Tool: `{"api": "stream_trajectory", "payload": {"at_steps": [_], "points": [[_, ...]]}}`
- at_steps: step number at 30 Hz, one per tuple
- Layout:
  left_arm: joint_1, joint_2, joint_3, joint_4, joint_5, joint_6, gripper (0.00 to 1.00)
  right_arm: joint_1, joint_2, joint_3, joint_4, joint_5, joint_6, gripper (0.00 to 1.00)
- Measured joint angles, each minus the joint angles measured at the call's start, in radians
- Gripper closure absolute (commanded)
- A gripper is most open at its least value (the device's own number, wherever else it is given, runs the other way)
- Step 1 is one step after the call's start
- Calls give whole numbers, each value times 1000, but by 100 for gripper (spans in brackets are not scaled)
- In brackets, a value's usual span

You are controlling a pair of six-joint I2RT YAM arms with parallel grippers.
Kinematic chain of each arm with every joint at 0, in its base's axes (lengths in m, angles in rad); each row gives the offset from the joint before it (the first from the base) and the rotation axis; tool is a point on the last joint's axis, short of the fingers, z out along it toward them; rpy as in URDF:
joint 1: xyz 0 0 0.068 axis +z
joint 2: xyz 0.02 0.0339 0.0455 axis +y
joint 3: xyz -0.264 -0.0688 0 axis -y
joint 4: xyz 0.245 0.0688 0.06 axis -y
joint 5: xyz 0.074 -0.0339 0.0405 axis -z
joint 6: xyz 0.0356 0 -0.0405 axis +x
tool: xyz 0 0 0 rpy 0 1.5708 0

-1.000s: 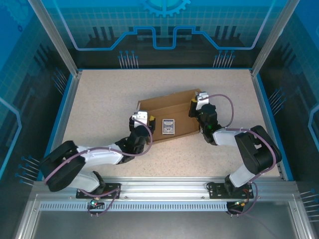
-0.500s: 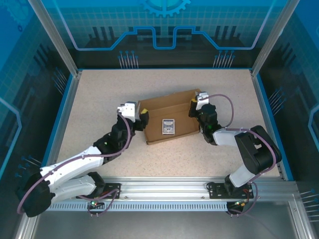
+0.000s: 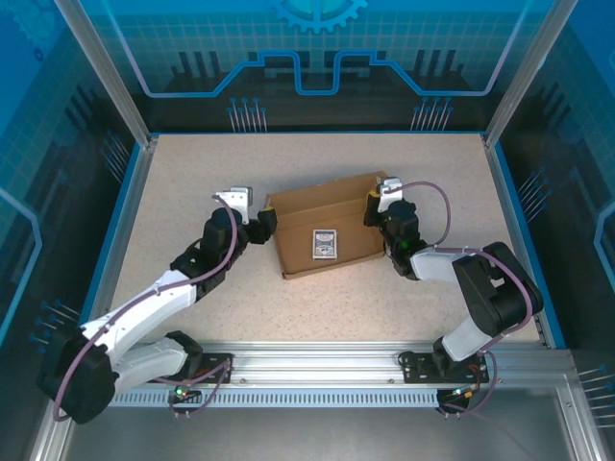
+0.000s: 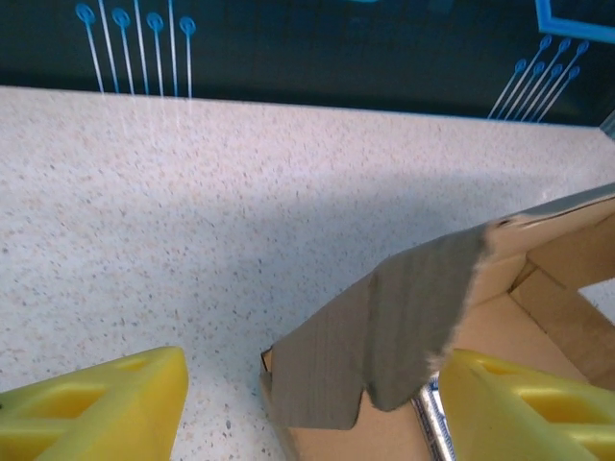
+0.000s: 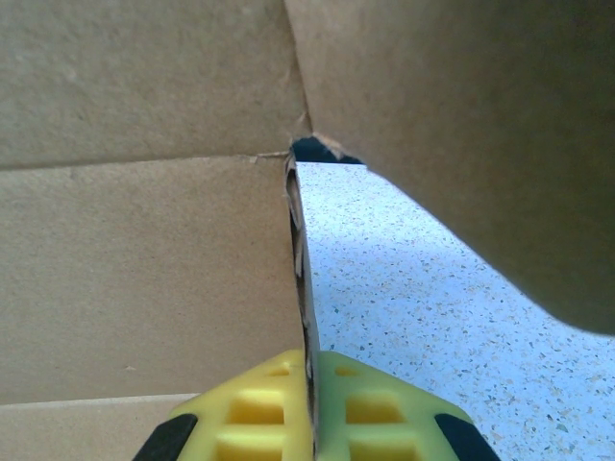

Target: Fold the paper box

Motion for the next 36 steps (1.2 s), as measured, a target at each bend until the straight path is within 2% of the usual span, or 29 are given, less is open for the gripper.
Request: {"api": "stream_trajectory", "payload": {"at_steps": [5, 11, 13, 17, 19, 24, 36], "points": [[58, 119, 0, 25, 89, -5, 41, 0, 0, 0, 0, 0, 0, 97], [72, 246, 31, 61, 148, -2, 69, 4, 0, 3, -8, 0, -3, 96], [72, 273, 52, 71, 158, -4, 72, 4, 0, 5, -11, 0, -3, 96], [77, 298, 74, 88, 158, 0, 88, 4, 0, 7, -15, 1, -3, 96], [78, 306, 78, 90, 140, 4, 93, 6, 0, 7, -15, 0, -3, 96], [77, 325, 98, 98, 89, 3, 100, 19, 0, 15, -27, 21, -3, 95], [77, 395, 152, 188, -45, -23, 100, 53, 29, 80, -84, 62, -2, 95]]}}
